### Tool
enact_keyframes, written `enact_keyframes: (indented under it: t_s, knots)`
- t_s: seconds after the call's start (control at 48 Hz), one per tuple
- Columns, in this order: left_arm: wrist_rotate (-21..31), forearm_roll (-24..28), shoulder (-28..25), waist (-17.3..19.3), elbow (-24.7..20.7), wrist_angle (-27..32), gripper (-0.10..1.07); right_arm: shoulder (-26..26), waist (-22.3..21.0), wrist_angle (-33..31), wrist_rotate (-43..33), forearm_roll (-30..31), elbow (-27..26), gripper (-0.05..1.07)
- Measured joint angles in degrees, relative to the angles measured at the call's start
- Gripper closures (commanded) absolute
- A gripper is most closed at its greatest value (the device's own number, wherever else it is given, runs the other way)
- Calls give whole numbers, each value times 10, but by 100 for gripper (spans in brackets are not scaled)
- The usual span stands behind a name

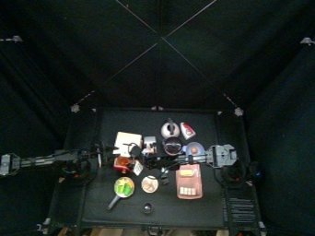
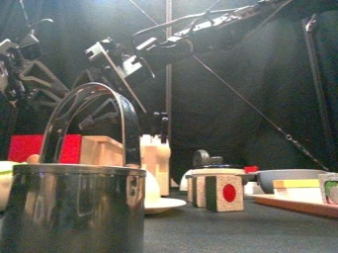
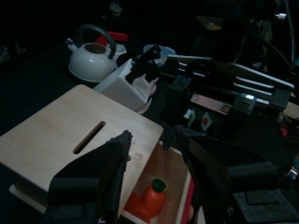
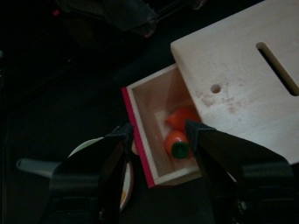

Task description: Close drawer

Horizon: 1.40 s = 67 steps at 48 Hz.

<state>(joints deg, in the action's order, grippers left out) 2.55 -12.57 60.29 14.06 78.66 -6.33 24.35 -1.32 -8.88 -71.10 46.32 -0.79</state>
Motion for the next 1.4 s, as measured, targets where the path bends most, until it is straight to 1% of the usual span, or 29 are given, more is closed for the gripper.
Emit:
enact_keyframes:
  t_s: [0.188,0.354,0.479,0.562,0.667,0.75,0.833,1.042,1.146,1.229,1.292,1.396]
  knots:
    - [1,0,0,0,1,-1,14,-3,1,-2,0,3,0,18]
    - [4,0,0,0,0,-4,19,-23,1,-14,0,1,0,19]
    - [7,-11,0,0,-1,-23,27,-41,0,-21,0,3,-6,22]
    - [7,-33,0,-2,-2,-26,35,-54,-1,-23,0,7,-8,25]
    - [8,-65,0,-6,-5,-25,48,-62,-7,-24,0,11,-9,31]
    - [8,-91,-1,-21,-8,-16,55,-62,-17,-25,0,12,-11,35]
    - [8,-108,0,-48,-10,-4,59,-62,-28,-25,0,12,-15,39]
    - [8,-150,-1,-122,-12,27,59,-62,-54,-25,0,11,-18,48]
    - [8,-189,-6,-160,-14,54,59,-56,-61,-25,0,11,-22,52]
    - [9,-214,-14,-178,-15,67,59,-43,-62,-25,0,11,-31,54]
    - [9,-243,-25,-192,-14,76,59,-36,-63,-27,0,11,-36,55]
    - [8,-282,-49,-205,-15,86,59,-34,-69,-49,0,16,-47,55]
